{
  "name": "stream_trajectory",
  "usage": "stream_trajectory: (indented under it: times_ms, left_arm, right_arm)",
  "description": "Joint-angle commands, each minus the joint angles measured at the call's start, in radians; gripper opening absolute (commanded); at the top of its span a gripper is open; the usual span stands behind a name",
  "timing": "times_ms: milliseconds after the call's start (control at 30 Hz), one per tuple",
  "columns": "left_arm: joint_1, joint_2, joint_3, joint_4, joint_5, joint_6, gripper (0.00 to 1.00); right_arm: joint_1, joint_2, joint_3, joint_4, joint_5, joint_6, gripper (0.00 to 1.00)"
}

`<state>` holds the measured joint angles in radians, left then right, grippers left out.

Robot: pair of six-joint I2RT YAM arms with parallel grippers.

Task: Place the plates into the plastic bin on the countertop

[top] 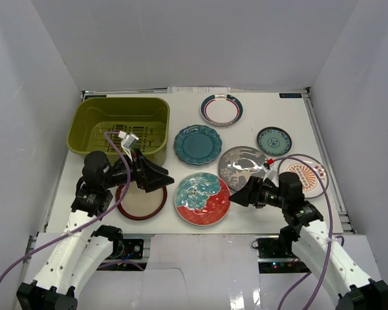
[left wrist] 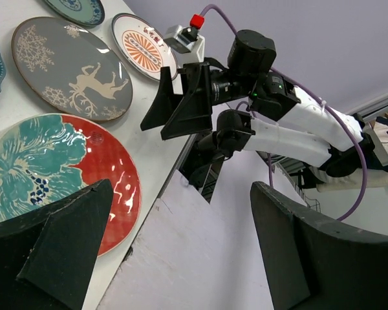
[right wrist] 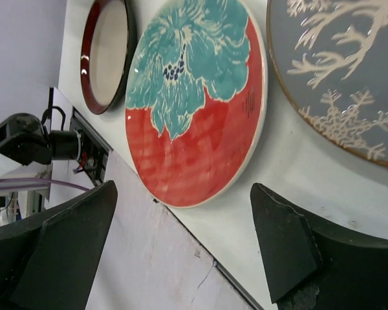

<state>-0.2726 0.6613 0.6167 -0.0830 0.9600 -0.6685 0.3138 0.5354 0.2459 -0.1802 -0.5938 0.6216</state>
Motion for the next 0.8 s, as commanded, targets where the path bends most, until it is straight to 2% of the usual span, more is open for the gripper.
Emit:
stream_trajectory:
  times_ms: [0,100,267,400,567,600,633,700,767]
  left_arm:
    - [0.000,-0.005,0.003,-0.018,0.029,0.000,0.98]
    - [0.000,-0.003,-0.015,-0.029,0.029,0.000,0.98]
    - [0.000,-0.011,-0.022,-0.072,-0.003,-0.011,0.98]
    - [-0.002,-0.045,-0.014,-0.118,-0.038,0.015,0.98]
    - [-0.002,-0.066,0.043,-0.257,-0.108,0.115,0.98]
    - [0.000,-0.072,0.055,-0.286,-0.141,0.127,0.98]
    - [-0.002,-0.078,0.061,-0.299,-0.158,0.138,0.98]
    - [-0.002,-0.094,0.080,-0.329,-0.206,0.171,0.98]
    - [-0.002,-0.103,0.094,-0.345,-0.227,0.204,0.98]
  right_arm:
    - [0.083,-0.002,-0.019,0.083,0.104,0.073,0.89]
    - [0.152,0.064,-0.066,0.157,0.149,0.110,0.88]
    - [0.301,0.188,-0.099,0.315,0.314,0.185,0.86]
    - [0.379,0.313,-0.102,0.441,0.354,0.236,0.83]
    - [0.447,0.477,-0.117,0.585,0.422,0.305,0.70]
    - [0.449,0.491,-0.122,0.625,0.428,0.331,0.65]
    - [0.449,0.501,-0.128,0.637,0.445,0.342,0.42]
    - [0.450,0.492,-0.131,0.633,0.485,0.363,0.16]
    - [0.453,0.431,-0.129,0.596,0.514,0.371,0.08]
